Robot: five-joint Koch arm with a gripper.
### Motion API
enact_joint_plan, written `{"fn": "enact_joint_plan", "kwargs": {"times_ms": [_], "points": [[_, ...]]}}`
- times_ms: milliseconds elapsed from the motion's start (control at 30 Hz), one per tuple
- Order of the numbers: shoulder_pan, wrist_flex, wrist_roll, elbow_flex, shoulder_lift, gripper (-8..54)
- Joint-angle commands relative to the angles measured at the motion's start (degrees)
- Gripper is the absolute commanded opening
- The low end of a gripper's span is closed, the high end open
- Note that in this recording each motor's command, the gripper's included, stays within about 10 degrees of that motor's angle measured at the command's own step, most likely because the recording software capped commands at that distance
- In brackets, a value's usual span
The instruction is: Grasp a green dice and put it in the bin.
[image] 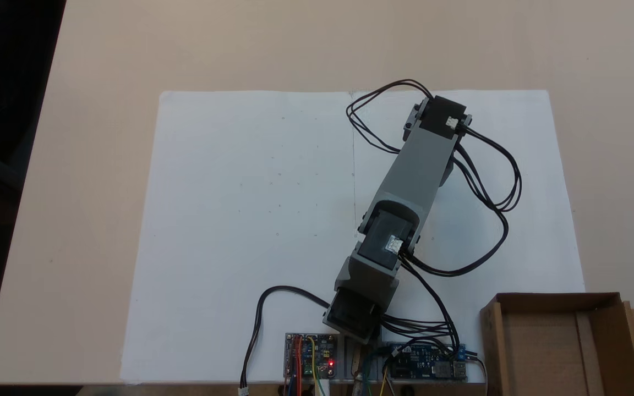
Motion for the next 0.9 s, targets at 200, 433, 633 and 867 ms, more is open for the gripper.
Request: {"fn": "enact_joint_plan", "kwargs": {"times_ms": [200,433,633,867], "points": [[-0.3,4.0,-3.3,-6.0,-4.1,41.7],[-0.3,4.0,-3.3,-7.1,-6.7,41.7],[-0.3,3.6,-3.3,-7.1,-8.2,41.7],[0.1,3.3,-3.3,-7.1,-9.8,41.7]]}}
